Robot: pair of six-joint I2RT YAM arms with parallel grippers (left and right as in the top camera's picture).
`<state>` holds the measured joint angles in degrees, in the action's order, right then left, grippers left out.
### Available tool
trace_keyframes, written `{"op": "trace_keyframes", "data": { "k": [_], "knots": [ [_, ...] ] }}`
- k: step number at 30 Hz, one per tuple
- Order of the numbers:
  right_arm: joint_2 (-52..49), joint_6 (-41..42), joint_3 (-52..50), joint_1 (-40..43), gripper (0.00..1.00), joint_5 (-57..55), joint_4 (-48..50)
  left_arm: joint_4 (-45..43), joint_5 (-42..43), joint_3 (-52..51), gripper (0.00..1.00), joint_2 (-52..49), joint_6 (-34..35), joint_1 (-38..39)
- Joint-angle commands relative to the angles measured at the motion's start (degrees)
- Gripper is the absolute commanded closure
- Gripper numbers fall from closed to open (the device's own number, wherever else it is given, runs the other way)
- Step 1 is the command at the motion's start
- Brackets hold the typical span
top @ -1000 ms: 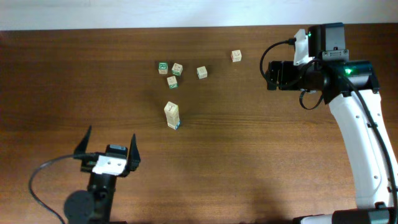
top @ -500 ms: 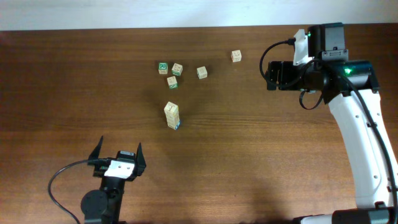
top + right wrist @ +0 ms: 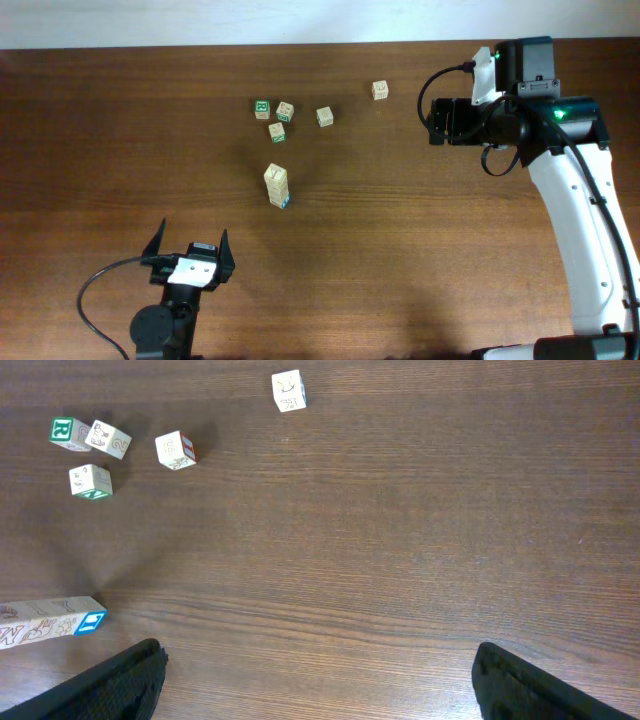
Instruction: Rotate 5 blocks
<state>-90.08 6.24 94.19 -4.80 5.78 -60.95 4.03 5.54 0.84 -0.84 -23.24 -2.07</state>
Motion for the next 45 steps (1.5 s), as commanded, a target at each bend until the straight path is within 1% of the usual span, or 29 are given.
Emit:
{"op": "trace_keyframes", "data": {
  "k": [1,4,7,11,13,14,17,20,22,23,24,28,34,37,40,45],
  "knots": [
    [0.02,-0.02,0.59,0.37,0.02,-0.68,0.04,0.02,0.20,-0.37,0.01,0.50,-0.87,-0.35],
    [0.02,-0.15,0.59,0.37,0.02,-1.09,0.20,0.02,0.20,-0.35,0.01,0.50,-0.87,-0.35],
    [1.14,-0.28,0.46,0.33,0.02,-5.66,1.25,0.02,0.20,-0.37,0.01,0.48,-0.87,-0.35],
    [8.96,-0.33,-3.76,0.26,0.02,-6.45,10.45,0.02,0.20,-0.37,0.01,0.48,-0.87,-0.35],
    [15.54,-1.75,-8.74,0.26,0.02,-6.29,17.68,0.02,0.20,-0.35,0.01,0.50,-0.87,-0.35],
    [20.85,-2.86,-13.84,0.28,0.02,-6.27,23.06,0.02,0.20,-0.37,0.01,0.50,-0.87,-0.35],
    [33.68,-2.84,-28.04,0.37,0.02,-6.01,32.74,0.02,0.20,-0.37,0.01,0.48,-0.87,-0.35],
    [47.71,-2.82,-45.70,0.37,0.02,-5.81,42.88,0.02,0.20,-0.37,0.01,0.50,-0.87,-0.35],
    [59.65,-2.80,-59.87,0.37,0.02,-5.31,51.89,0.02,0.20,-0.35,0.01,0.48,-0.87,-0.35],
    [62.95,-2.78,-63.47,0.37,0.02,-4.90,53.96,0.02,0.20,-0.35,0.01,0.48,-0.87,-0.35],
    [68.72,-0.96,-69.53,0.37,0.02,-4.74,56.28,0.02,0.20,-0.37,0.01,0.48,-0.87,-0.35],
    [81.22,0.87,-80.96,0.37,0.02,-4.57,56.52,0.02,0.20,-0.35,0.01,0.50,-0.87,-0.35],
    [89.37,0.90,-91.60,0.37,0.02,-4.52,58.42,0.02,0.20,-0.35,0.01,0.48,-0.87,-0.35],
    [89.90,2.45,-93.88,0.33,0.02,-4.28,58.16,0.02,0.20,-0.35,0.01,0.50,-0.87,-0.35],
    [89.90,2.82,-93.88,0.33,0.02,-4.24,56.48,0.02,0.20,-0.35,0.01,0.48,-0.87,-0.35],
    [89.90,2.82,-93.88,0.33,0.02,-4.33,56.52,0.02,0.20,-0.35,0.01,0.48,-0.87,-0.35]
  ]
}}
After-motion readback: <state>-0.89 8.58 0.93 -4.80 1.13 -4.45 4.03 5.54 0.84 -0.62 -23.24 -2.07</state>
